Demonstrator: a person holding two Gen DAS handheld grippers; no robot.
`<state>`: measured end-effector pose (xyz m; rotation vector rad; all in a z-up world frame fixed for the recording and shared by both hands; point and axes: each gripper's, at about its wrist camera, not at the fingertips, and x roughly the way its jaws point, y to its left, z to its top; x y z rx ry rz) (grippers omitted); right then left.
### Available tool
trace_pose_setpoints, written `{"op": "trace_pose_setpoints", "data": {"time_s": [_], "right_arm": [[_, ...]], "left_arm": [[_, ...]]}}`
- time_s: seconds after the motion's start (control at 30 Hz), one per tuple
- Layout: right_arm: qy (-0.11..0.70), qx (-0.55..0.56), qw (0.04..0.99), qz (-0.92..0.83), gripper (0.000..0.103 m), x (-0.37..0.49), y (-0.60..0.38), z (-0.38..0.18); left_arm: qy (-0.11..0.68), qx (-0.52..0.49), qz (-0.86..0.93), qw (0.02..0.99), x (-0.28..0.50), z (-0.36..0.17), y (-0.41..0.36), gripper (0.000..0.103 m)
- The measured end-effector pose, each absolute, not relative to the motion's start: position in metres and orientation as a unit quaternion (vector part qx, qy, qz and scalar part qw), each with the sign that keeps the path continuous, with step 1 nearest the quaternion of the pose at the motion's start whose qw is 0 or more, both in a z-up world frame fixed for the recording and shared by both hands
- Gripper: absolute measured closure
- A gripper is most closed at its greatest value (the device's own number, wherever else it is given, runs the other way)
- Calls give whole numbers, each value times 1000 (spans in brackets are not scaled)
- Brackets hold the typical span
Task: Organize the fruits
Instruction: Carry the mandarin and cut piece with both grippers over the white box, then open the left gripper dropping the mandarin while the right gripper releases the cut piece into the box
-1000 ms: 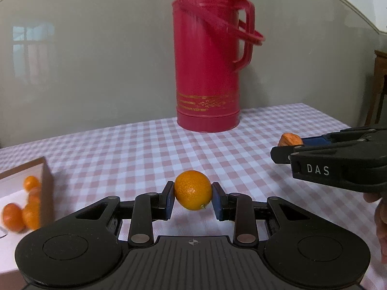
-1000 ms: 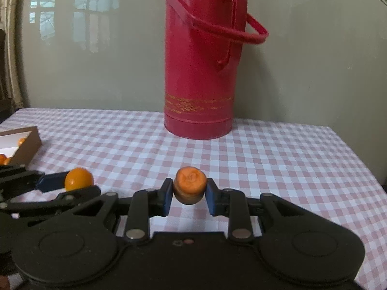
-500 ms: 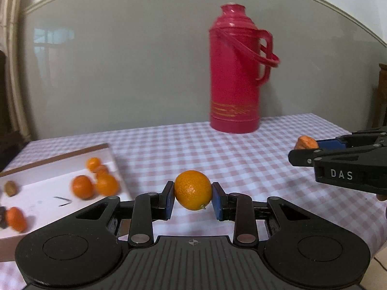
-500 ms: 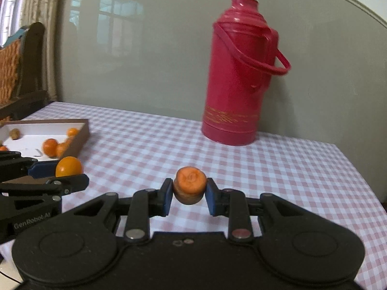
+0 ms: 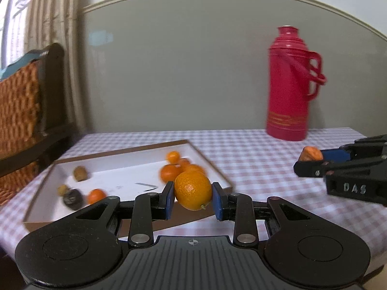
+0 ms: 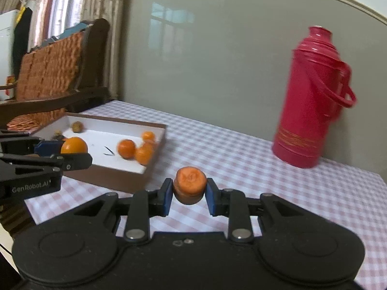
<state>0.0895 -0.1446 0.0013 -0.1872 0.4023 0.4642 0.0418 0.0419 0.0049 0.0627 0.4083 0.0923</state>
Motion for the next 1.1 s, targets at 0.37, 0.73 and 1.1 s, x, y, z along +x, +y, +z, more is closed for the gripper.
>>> {"op": "trace_pose_setpoints", "data": {"time_s": [0.37, 0.73, 1.1], "right_arm": [[179, -78, 938, 286, 83, 88, -94, 11], [140, -81, 940, 301, 83, 96, -49, 27], [141, -87, 941, 296, 83, 136, -14, 30]], "left_arm": [[206, 27, 94, 974, 28, 6, 81, 71], [182, 13, 139, 973, 34, 18, 131, 71], [165, -22, 179, 970, 67, 27, 185, 71]]}}
